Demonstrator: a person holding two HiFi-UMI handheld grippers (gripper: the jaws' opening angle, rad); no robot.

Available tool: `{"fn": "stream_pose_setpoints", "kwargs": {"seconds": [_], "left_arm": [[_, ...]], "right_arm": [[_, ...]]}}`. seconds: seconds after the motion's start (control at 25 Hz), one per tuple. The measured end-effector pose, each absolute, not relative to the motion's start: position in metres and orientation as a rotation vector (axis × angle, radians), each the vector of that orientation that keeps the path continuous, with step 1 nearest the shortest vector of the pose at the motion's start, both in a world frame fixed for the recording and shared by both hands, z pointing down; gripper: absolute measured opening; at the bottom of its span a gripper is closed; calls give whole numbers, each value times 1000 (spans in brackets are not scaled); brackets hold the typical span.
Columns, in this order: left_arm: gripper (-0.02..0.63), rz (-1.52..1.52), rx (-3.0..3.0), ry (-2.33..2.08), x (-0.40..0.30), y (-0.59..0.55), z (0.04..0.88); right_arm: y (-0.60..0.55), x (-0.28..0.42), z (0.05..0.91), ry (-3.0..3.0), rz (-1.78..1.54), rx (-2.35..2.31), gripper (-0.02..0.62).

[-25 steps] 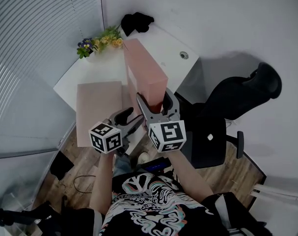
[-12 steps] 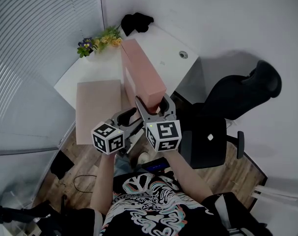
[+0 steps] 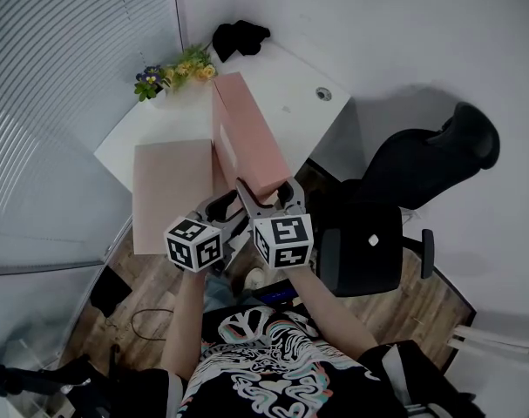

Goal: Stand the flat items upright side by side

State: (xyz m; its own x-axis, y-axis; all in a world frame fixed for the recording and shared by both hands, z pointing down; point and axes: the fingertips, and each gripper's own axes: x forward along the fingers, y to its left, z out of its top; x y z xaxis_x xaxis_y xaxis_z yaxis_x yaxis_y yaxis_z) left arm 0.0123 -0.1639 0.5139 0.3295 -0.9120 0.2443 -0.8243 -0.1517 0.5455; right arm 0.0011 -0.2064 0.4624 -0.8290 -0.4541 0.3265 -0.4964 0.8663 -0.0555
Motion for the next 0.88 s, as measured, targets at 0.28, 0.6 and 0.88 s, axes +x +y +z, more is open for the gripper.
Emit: {"fn": "stream_pose_setpoints", "kwargs": {"seconds": [0.28,0.6,0.88], "left_arm": [[229,-197,1968,-1551,11,-159,518],[229,-237,1940,-1588,7,-149,513],[229,-275,1935,-1628,8,-141,497]], "right_arm": [[-200,0,466,-2737,215,673,322],[-191,15,463,-2761,282,672,333],[-184,41,450,-2790,337,706,330]]}}
